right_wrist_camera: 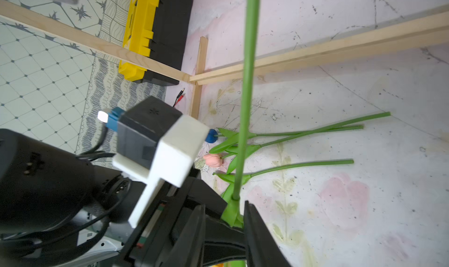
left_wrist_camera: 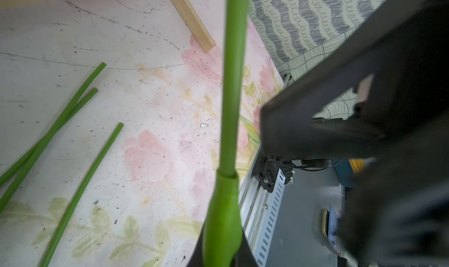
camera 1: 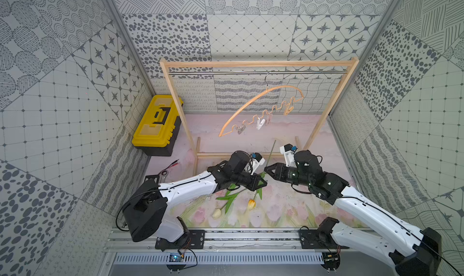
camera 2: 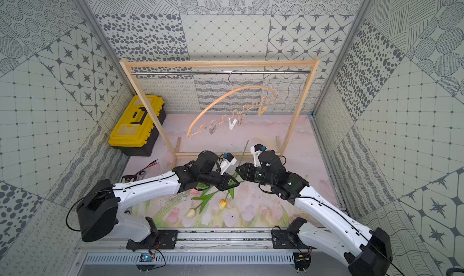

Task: Dry the flowers on a clothes hanger
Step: Pick up the flower at the center of the board.

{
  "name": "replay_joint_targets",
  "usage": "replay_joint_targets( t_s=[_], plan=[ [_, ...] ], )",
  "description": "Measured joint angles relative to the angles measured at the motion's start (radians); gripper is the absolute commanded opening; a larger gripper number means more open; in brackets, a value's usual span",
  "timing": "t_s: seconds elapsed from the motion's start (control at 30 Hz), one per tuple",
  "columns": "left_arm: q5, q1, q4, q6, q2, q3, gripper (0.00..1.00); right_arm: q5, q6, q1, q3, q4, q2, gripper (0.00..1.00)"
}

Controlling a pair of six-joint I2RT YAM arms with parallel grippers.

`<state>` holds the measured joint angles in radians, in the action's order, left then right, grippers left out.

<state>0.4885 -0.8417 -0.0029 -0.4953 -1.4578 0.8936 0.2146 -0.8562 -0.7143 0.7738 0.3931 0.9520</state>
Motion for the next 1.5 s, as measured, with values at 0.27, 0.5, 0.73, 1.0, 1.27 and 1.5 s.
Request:
replay_joint_targets(
  t_s=[0.27, 0.5, 0.73, 1.0, 1.27, 1.5],
  plan=[
    [0.007, 0.0, 0.037, -0.033, 0.014, -0.013, 0.0, -0.016, 0.0, -0.004, -0.003, -0.009, 0.001, 0.33],
    [0.009, 0.0, 0.043, -0.036, 0.018, -0.014, 0.0, -0.018, 0.0, -0.004, 0.005, -0.05, 0.034, 0.32],
    [0.01, 0.0, 0.043, -0.04, 0.018, -0.019, 0.0, -0.039, 0.008, -0.004, 0.025, -0.064, 0.047, 0.18],
    [0.012, 0.0, 0.051, -0.043, 0.019, -0.023, 0.0, -0.045, 0.002, -0.004, 0.031, -0.065, 0.068, 0.24],
    [0.029, 0.0, 0.053, -0.043, 0.021, -0.024, 0.12, -0.046, 0.005, -0.003, 0.032, -0.071, 0.07, 0.05],
    [0.029, 0.0, 0.06, -0.05, 0.034, -0.028, 0.54, -0.024, 0.005, 0.039, 0.032, -0.068, 0.069, 0.0]
  ],
)
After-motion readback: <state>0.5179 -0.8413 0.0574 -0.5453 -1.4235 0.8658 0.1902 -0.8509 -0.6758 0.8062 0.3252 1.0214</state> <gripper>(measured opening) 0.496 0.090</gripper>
